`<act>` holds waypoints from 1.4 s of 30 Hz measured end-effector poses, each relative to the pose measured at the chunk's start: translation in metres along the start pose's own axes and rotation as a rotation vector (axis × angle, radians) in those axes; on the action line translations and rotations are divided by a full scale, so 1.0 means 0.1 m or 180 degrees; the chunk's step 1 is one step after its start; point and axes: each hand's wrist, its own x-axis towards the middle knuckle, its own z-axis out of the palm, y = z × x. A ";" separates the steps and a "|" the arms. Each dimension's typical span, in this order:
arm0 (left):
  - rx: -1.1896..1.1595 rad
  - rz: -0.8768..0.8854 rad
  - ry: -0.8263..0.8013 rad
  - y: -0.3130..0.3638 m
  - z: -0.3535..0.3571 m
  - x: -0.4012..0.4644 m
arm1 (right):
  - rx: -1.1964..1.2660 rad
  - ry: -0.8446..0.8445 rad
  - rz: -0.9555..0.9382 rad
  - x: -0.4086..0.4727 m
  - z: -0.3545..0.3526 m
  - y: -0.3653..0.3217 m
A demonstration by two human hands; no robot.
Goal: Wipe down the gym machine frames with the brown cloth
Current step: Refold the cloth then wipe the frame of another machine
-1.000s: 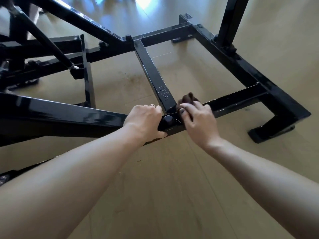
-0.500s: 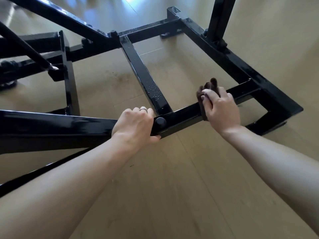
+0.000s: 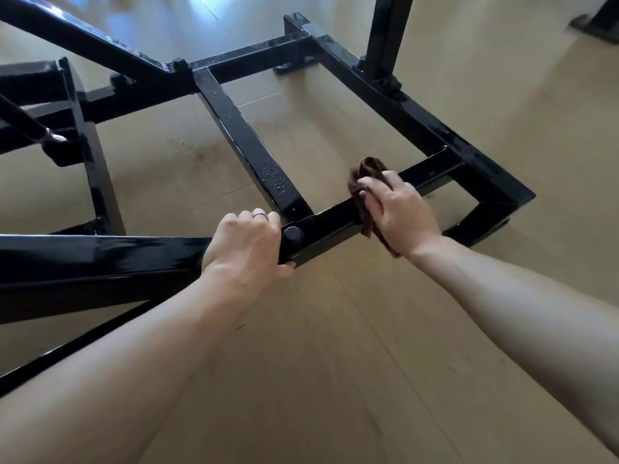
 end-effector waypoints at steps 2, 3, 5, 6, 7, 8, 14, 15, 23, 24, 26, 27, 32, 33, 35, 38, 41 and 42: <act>-0.0022 0.0006 -0.0038 -0.01 0.00 0.02 | 0.0134 0.0162 0.0836 0.13 -0.04 0.02; -0.0035 0.0021 -0.0065 0.00 0.00 0.02 | 0.0152 0.0111 0.1036 0.17 -0.03 -0.06; -0.0039 0.0042 -0.0088 0.00 0.01 0.00 | 0.0220 -0.0154 0.0969 0.13 0.05 -0.38; -0.0043 0.0026 -0.0091 0.00 0.01 0.00 | 0.0269 -0.0307 0.0720 0.05 0.12 -0.56; -0.0052 0.0009 -0.0093 0.00 0.02 0.01 | 0.0279 -0.0474 0.0426 -0.05 0.19 -0.74; -0.0060 0.0007 -0.0086 -0.01 0.02 0.03 | 0.0234 -0.0617 0.0204 -0.13 0.24 -0.87; -0.0022 -0.0070 -0.0130 0.01 -0.01 0.01 | -0.0123 -0.1060 0.0125 -0.09 0.12 -0.94; -0.0037 -0.0101 -0.0148 0.01 -0.01 0.03 | -0.0163 -0.1112 0.0139 -0.09 0.11 -0.92; 0.0041 -0.0038 -0.0134 0.00 0.00 0.00 | -0.0223 -0.1103 0.0229 -0.11 0.19 -0.94; 0.0049 -0.0025 -0.0117 -0.01 -0.01 -0.01 | -0.0230 -0.1101 0.0153 -0.11 0.19 -0.92; 0.0041 -0.0024 -0.0167 -0.02 -0.04 -0.02 | -0.0201 -0.1115 0.0049 -0.13 0.19 -0.87; 0.0034 -0.0036 -0.0216 -0.02 -0.04 -0.02 | -0.0164 -0.1105 0.0008 -0.15 0.19 -0.84; -0.0288 -0.0301 -0.0385 -0.03 -0.12 0.02 | -0.0279 -0.0876 -0.0406 -0.11 0.26 -0.69; -0.0260 -0.0300 -0.0239 -0.03 -0.15 0.05 | -0.0303 -0.0835 -0.0576 -0.09 0.25 -0.65; -0.0229 -0.0172 0.0063 -0.01 -0.24 0.15 | -0.0390 -0.0778 -0.0936 -0.03 0.21 -0.49; -0.0587 0.0152 0.0068 0.19 -0.37 0.41 | -0.0470 -0.0733 -0.1155 0.14 0.09 -0.07; -0.0681 0.0550 -0.0215 0.58 -0.45 0.66 | -0.0561 -0.0599 -0.0815 0.35 -0.11 0.50; -0.0813 0.0556 -0.0344 0.71 -0.46 0.75 | -0.0610 -0.0516 -0.0706 0.42 -0.18 0.72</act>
